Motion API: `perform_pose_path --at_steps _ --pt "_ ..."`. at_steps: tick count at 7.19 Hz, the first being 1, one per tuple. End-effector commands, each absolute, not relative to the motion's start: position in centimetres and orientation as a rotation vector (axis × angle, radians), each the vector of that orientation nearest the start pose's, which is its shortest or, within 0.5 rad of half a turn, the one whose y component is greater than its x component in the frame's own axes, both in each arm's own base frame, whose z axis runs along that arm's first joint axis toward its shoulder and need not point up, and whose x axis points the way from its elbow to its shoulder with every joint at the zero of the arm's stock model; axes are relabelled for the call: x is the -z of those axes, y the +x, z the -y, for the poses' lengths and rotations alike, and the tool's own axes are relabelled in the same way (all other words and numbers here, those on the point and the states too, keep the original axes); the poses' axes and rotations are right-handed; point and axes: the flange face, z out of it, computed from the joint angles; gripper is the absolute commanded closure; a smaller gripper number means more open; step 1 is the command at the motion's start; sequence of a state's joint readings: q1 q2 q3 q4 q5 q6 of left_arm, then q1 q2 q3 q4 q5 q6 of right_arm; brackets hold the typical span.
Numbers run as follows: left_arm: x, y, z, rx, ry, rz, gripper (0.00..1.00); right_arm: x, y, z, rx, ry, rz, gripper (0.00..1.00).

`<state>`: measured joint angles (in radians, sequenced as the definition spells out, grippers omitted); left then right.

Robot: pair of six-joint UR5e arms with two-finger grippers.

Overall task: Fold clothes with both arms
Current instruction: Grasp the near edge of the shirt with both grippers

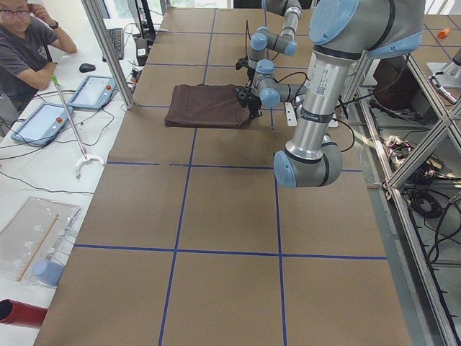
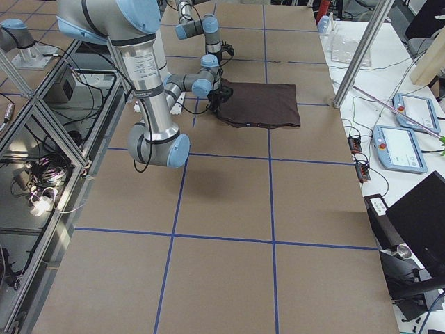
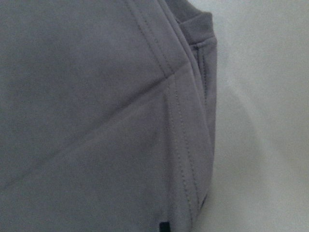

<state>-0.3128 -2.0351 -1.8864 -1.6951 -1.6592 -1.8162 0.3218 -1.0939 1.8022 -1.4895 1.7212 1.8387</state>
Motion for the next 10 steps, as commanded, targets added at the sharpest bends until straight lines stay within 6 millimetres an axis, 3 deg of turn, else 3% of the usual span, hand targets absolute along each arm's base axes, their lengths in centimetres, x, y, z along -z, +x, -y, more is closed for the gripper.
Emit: perform_pose_path --at_steps 1,2,4,5,7,8,9,10 --pt "-24.6 53.7 30.7 0.481 -0.050 -0.924 1.00 -28.0 -55.6 32.4 -0.517 -0.124 0.809 1.00" --pt "-24.0 52.6 30.5 0.485 -0.050 -0.903 1.00 -27.6 -55.2 32.3 -0.510 -0.130 0.820 1.00" --pt "-22.0 50.2 29.0 0.445 -0.042 -0.889 1.00 -25.8 -52.4 30.9 -0.477 -0.174 0.876 1.00" --pt "-21.6 50.2 28.0 0.430 -0.049 -0.887 1.00 -25.1 -51.1 29.9 -0.456 -0.205 0.898 1.00" --pt "-20.1 50.1 22.1 0.335 -0.095 -0.852 1.00 -24.4 -50.4 27.5 -0.401 -0.265 0.915 1.00" --pt "-19.3 49.3 21.7 0.328 -0.098 -0.869 1.00 -24.6 -51.4 26.5 -0.383 -0.272 0.907 1.00" --pt "-18.4 48.8 21.4 0.316 -0.115 -0.891 1.00 -24.9 -51.5 27.3 -0.395 -0.251 0.901 1.00" --pt "-18.2 48.7 21.4 0.304 -0.128 -0.899 1.00 -24.2 -50.2 30.1 -0.424 -0.221 0.933 1.00"
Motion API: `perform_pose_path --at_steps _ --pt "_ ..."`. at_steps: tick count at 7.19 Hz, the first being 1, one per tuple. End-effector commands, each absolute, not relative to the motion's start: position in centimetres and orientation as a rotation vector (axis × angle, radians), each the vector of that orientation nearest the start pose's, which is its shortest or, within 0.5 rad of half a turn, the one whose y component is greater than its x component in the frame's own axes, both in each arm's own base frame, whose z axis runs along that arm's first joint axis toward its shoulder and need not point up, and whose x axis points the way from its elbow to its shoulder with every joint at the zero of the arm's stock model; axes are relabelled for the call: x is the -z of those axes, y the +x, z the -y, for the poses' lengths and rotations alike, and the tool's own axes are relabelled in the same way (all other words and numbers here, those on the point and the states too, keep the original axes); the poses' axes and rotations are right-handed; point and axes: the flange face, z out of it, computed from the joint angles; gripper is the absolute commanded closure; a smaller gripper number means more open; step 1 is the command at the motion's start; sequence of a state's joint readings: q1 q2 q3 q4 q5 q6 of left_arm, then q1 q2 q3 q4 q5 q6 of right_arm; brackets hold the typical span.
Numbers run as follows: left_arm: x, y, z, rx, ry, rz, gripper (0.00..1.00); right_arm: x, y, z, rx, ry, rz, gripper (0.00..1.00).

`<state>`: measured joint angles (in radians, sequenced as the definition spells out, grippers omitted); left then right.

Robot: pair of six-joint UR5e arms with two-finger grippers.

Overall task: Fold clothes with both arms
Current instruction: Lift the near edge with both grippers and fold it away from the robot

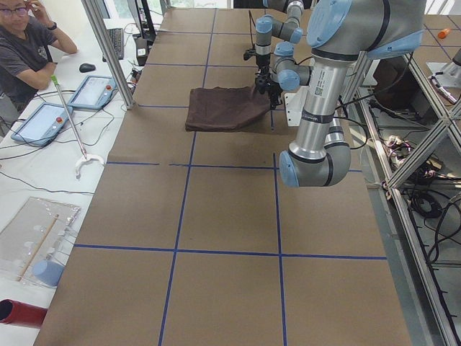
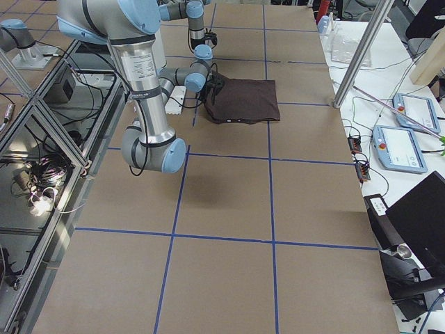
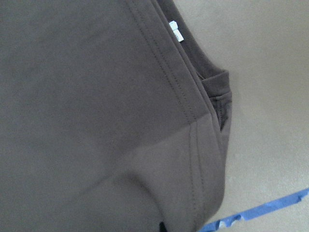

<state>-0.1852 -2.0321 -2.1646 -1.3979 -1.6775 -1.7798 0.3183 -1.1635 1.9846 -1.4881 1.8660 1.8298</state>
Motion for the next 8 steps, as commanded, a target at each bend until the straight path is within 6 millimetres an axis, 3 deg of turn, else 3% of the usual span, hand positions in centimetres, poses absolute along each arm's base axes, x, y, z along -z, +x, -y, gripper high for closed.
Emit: perform_pose_path --at_steps 1,2,4,7,8 --pt "-17.9 47.4 24.3 0.300 -0.073 -0.911 1.00 -23.1 -48.5 32.7 -0.436 -0.183 0.990 1.00" --pt "-17.7 45.5 27.7 0.308 -0.039 -0.918 1.00 -22.4 -47.4 35.3 -0.461 -0.152 1.011 1.00" --pt "-17.7 43.4 33.9 0.326 0.038 -0.913 1.00 -20.2 -49.5 40.9 -0.505 -0.121 1.010 1.00" --pt "-20.5 46.9 41.3 0.394 0.088 -0.945 1.00 -20.3 -50.8 47.5 -0.555 -0.103 1.000 1.00" --pt "-21.0 47.3 43.5 0.411 0.104 -0.939 1.00 -20.5 -52.1 48.5 -0.560 -0.108 0.980 1.00"
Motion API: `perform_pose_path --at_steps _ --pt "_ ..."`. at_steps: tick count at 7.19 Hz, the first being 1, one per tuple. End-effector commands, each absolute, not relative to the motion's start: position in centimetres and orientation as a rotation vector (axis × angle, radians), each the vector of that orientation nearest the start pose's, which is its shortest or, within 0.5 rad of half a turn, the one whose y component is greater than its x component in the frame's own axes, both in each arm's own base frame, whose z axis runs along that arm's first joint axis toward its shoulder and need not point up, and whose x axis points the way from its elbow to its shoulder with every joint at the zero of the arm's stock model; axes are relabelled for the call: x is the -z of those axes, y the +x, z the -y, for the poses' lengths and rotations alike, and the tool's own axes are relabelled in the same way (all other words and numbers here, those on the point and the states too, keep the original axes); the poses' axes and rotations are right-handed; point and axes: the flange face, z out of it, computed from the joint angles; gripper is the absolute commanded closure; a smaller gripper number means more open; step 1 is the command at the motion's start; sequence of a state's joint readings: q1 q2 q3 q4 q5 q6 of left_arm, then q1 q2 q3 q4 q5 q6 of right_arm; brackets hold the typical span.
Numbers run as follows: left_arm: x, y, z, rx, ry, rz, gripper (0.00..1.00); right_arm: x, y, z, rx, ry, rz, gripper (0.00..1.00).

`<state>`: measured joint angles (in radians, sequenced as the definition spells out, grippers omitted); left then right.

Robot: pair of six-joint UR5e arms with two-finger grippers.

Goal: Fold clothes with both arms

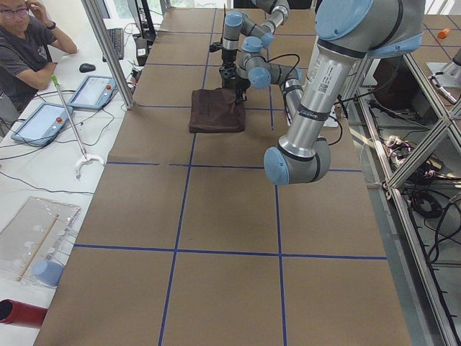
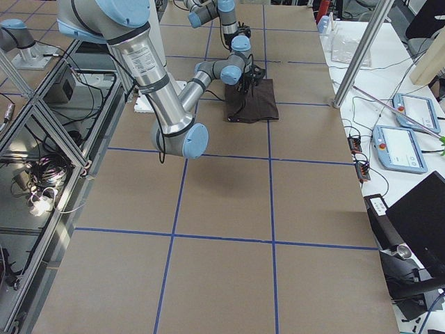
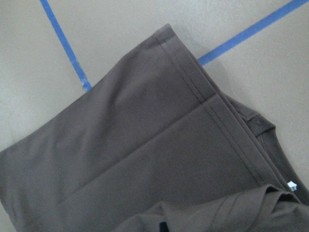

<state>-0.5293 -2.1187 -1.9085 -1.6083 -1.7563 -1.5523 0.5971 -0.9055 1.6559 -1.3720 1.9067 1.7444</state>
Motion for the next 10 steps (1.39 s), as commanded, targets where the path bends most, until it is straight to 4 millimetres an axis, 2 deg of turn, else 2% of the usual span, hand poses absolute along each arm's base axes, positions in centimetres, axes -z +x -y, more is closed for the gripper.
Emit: perform_pose_path --at_steps 1,2,3,4,5,6,7,8,9,10 --pt "-20.8 47.1 44.3 0.419 0.111 -0.942 1.00 -20.9 -53.4 49.4 -0.568 -0.116 0.955 1.00" --pt "-20.8 47.3 46.0 0.440 0.118 -0.927 1.00 -21.1 -53.9 50.9 -0.584 -0.119 0.936 1.00" --pt "-21.2 49.3 49.4 0.465 0.127 -0.916 1.00 -21.3 -53.9 54.4 -0.609 -0.153 0.919 1.00" --pt "-24.6 51.8 53.7 0.489 0.146 -0.927 1.00 -23.0 -54.5 59.0 -0.635 -0.141 0.932 1.00" --pt "-28.2 52.7 58.2 0.440 0.212 -0.913 0.01 -24.0 -56.1 63.6 -0.619 -0.095 0.914 0.01" --pt "-29.4 48.1 63.1 0.434 0.282 -0.879 0.00 -24.1 -53.6 67.1 -0.561 -0.034 0.897 0.00" --pt "-29.8 45.0 65.6 0.410 0.329 -0.852 0.00 -25.8 -52.0 69.0 -0.532 -0.011 0.867 0.00" --pt "-29.9 44.4 66.1 0.396 0.340 -0.846 0.00 -26.7 -50.6 70.1 -0.496 0.001 0.859 0.00" --pt "-29.7 44.6 65.7 0.375 0.308 -0.868 0.00 -27.0 -49.1 71.0 -0.482 -0.004 0.864 0.00" --pt "-29.6 43.9 65.6 0.344 0.271 -0.894 0.00 -27.2 -46.4 72.5 -0.429 0.008 0.873 0.00"
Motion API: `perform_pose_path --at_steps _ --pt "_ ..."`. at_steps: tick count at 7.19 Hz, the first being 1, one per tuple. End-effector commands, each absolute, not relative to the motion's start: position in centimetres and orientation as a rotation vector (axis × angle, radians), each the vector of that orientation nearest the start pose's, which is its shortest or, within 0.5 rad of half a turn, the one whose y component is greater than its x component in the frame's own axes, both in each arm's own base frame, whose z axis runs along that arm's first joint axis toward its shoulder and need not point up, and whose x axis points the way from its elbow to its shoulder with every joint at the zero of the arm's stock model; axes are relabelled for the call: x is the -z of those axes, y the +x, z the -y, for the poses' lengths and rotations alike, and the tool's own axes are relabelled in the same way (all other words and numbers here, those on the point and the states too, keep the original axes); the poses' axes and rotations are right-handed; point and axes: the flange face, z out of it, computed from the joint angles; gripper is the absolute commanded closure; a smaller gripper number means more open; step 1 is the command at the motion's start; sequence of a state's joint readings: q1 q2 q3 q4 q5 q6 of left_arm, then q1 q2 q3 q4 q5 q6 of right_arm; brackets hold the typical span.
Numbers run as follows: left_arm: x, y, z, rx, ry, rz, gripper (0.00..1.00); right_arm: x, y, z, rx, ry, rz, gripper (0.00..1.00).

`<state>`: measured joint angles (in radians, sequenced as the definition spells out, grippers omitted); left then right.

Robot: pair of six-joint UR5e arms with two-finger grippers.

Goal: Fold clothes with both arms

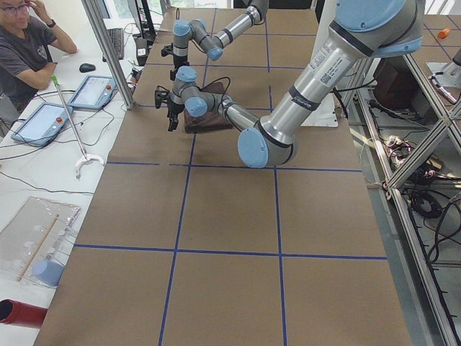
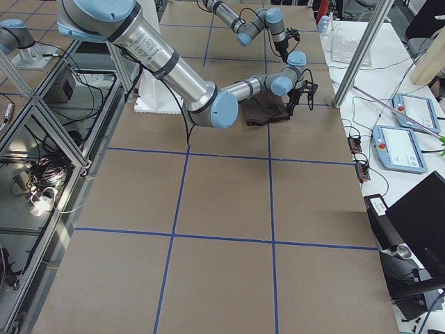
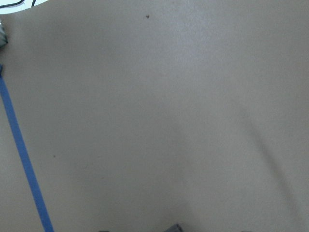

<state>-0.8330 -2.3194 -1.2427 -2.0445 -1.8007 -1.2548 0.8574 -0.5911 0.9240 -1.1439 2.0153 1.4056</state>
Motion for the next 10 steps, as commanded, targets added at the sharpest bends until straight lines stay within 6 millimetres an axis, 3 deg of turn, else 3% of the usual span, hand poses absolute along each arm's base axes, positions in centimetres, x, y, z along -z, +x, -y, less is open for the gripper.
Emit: perform_pose_path --at_steps 1,2,3,4,6,7,8,9,10 --pt "-30.3 41.6 65.1 0.278 0.272 -0.907 0.00 -29.2 -42.2 73.7 -0.386 0.007 0.867 0.00" --pt "-32.2 38.1 63.1 0.199 0.312 -0.906 0.00 -31.8 -36.8 74.0 -0.317 0.028 0.831 0.00" --pt "-34.1 33.6 61.7 0.120 0.367 -0.892 0.00 -34.7 -31.7 72.9 -0.237 0.050 0.788 0.00" --pt "-37.5 29.3 59.7 0.045 0.395 -0.860 0.00 -37.7 -26.8 70.7 -0.163 0.072 0.757 0.00" --pt "-46.5 17.1 57.1 -0.134 0.448 -0.740 0.00 -47.7 -15.0 64.5 -0.011 0.080 0.765 0.00" --pt "-51.5 9.3 55.7 -0.265 0.489 -0.661 0.00 -51.8 -7.4 62.1 0.017 0.087 0.822 0.00" --pt "-55.9 3.8 53.4 -0.412 0.512 -0.594 0.00 -55.3 -2.9 58.6 0.049 0.097 0.856 0.00" --pt "-57.5 1.4 51.7 -0.416 0.512 -0.574 0.00 -58.2 -0.9 54.0 0.060 0.087 0.854 0.00" --pt "-58.4 1.9 52.8 -0.417 0.504 -0.542 0.00 -59.8 -0.3 50.8 0.047 0.078 0.838 0.00"
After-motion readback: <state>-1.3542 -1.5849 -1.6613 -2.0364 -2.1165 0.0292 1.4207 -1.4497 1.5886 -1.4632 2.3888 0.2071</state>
